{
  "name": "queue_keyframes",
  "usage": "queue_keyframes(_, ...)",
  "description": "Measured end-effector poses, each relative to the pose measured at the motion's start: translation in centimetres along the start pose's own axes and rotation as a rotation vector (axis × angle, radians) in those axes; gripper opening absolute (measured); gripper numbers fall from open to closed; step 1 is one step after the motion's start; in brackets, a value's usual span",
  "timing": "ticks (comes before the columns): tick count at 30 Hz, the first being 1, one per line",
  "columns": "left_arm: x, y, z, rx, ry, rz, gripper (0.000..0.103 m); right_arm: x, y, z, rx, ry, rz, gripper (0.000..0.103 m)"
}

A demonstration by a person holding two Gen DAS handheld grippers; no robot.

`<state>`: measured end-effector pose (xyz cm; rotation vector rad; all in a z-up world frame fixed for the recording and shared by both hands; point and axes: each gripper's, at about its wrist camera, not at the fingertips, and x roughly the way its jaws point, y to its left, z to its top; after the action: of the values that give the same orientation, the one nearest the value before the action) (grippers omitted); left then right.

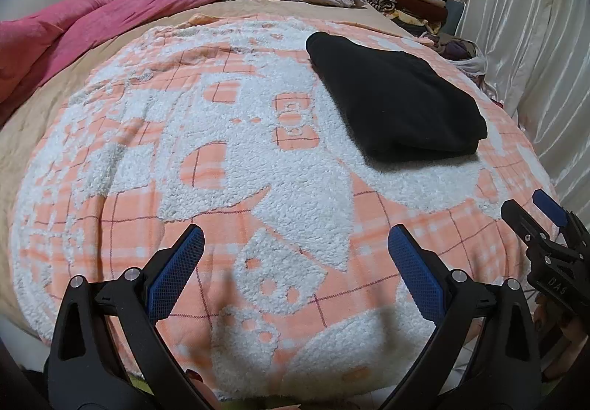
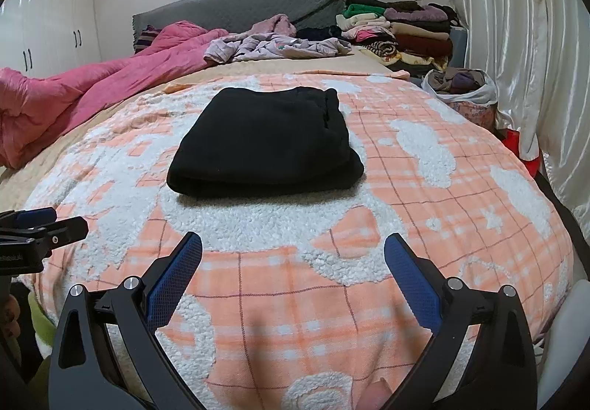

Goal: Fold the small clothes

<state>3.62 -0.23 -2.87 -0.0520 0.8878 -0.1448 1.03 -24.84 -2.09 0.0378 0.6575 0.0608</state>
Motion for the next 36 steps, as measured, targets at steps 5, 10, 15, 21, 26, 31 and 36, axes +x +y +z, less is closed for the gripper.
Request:
queue_keyframes(5, -0.07, -0.01, 0.0, 0.002, -0.001, 0.004, 0.093, 0.03, -0.21, -0.03, 0.014, 0.006, 0.008, 0.099)
queue_keyframes(10, -0.28, 0.02, -0.05, 0.005, -0.005, 0.01, 0.093, -0.01, -0.2, -0.03, 0.014, 0.006, 0.009, 0.099)
queue_keyframes(15, -0.36, -0.02, 0.0, 0.004, -0.006, 0.01, 0.093, -0.13, -0.2, -0.03, 0.014, 0.001, 0.015, 0.099)
queue_keyframes(21, -0.81, -0.07, 0.2, 0.004, -0.015, 0.007, 0.093, -0.17, -0.2, 0.0, 0.013, 0.003, 0.012, 0.099)
queue_keyframes(26, -0.89, -0.11, 0.19, 0.004, -0.015, 0.006, 0.093, -0.18, -0.19, 0.0, 0.015, 0.002, 0.012, 0.099)
queue_keyframes(31, -0.93, -0.17, 0.24, 0.005, -0.015, 0.01, 0.093, -0.23, -0.2, -0.01, 0.013, 0.003, 0.014, 0.099)
queue_keyframes(36, -0.93, -0.1, 0.26, 0.003, -0.01, 0.012, 0.093, -0.23, -0.15, -0.01, 0.013, 0.003, 0.015, 0.099)
